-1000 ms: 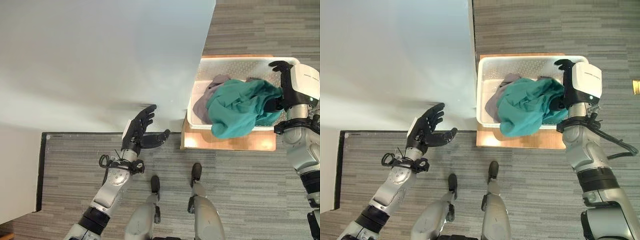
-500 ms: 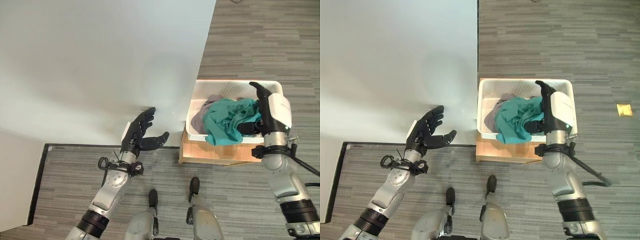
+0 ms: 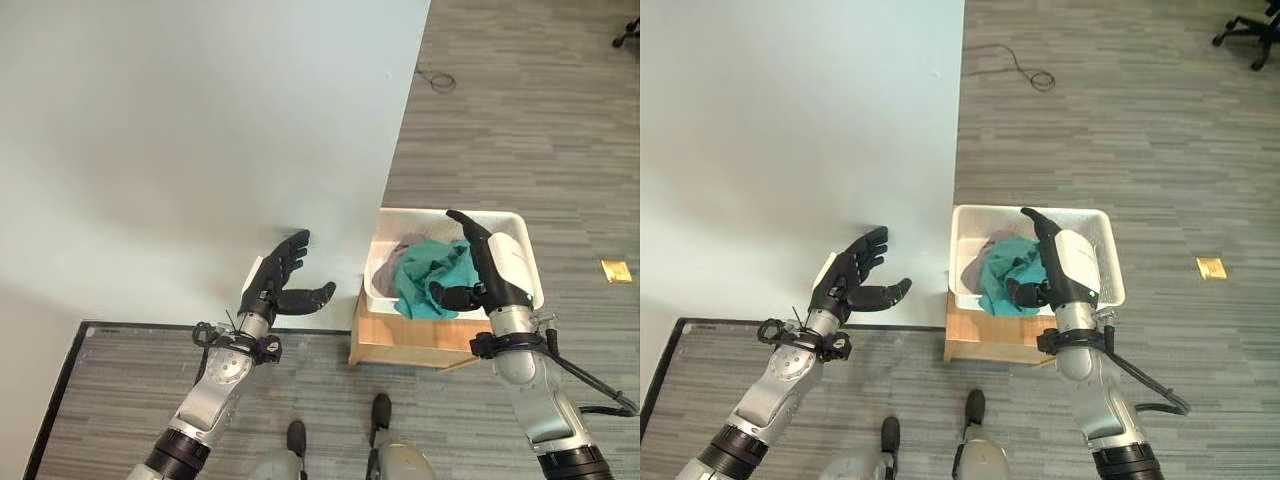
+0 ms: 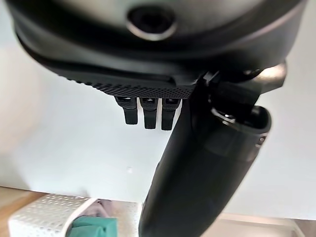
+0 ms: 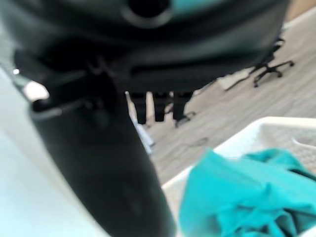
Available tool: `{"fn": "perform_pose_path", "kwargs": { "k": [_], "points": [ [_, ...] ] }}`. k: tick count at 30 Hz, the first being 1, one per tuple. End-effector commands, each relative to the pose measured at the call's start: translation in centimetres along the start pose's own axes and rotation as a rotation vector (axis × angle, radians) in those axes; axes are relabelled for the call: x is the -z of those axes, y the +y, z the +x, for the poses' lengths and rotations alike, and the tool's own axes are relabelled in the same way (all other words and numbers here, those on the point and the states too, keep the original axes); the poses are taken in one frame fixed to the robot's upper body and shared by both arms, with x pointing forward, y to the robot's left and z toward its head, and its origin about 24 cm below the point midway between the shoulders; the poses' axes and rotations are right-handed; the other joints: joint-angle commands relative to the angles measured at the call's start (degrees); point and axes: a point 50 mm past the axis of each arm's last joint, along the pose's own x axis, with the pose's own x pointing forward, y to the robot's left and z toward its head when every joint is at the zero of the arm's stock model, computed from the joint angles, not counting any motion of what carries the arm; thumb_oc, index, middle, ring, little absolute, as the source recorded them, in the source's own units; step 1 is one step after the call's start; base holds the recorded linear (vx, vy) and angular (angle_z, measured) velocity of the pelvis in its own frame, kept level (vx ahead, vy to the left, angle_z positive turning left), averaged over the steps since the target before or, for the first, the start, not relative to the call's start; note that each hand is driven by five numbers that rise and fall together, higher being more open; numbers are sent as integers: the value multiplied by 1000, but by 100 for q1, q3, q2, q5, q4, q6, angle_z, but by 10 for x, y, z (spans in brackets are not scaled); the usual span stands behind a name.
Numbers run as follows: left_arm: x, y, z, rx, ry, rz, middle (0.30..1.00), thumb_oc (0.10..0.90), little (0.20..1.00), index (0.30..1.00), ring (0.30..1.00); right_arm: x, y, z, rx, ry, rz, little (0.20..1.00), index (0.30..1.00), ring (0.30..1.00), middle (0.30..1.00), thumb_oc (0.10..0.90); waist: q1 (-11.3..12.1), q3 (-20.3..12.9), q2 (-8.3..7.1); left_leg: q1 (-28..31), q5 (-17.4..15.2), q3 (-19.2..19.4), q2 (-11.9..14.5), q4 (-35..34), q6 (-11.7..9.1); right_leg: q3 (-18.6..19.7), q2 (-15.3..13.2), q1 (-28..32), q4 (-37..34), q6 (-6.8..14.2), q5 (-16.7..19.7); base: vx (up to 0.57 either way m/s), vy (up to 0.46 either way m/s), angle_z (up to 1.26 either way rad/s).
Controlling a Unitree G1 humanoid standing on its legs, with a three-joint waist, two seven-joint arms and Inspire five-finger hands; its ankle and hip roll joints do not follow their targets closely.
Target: Pick up bed clothes into laundry basket.
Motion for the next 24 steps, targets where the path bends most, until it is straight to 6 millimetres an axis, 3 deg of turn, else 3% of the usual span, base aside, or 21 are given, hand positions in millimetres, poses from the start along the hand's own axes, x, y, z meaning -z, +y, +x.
{"fn": "perform_pose_path", "kwargs": {
  "k": [1, 18, 24],
  "points": [
    [-48, -11, 8, 47, -285, 13, 900, 800, 900, 900, 900, -22, -23, 2, 118, -170, -74, 900, 900, 900, 900, 800, 95, -651, 55, -203, -167, -26, 172, 3, -14, -325, -159, 1132, 135, 384, -1353, 30, -9, -1],
    [-47, -18, 9, 68, -287, 30, 900, 800, 900, 900, 900, -23, -23, -5, 141, -169, -70, 900, 900, 900, 900, 800, -54, -686, 92, -72, -259, 8, 160, 2, -14, -269, -156, 1193, 138, 374, -1355, 19, -1, 0],
    [-45, -21, 11, 60, -285, 30, 900, 800, 900, 900, 900, -28, -29, -15, 246, -166, 102, 900, 900, 900, 900, 800, -175, -679, 127, -64, -225, 25, 150, 2, 6, -249, -162, 1160, 186, 365, -1329, 5, 2, 0]
  ]
}}
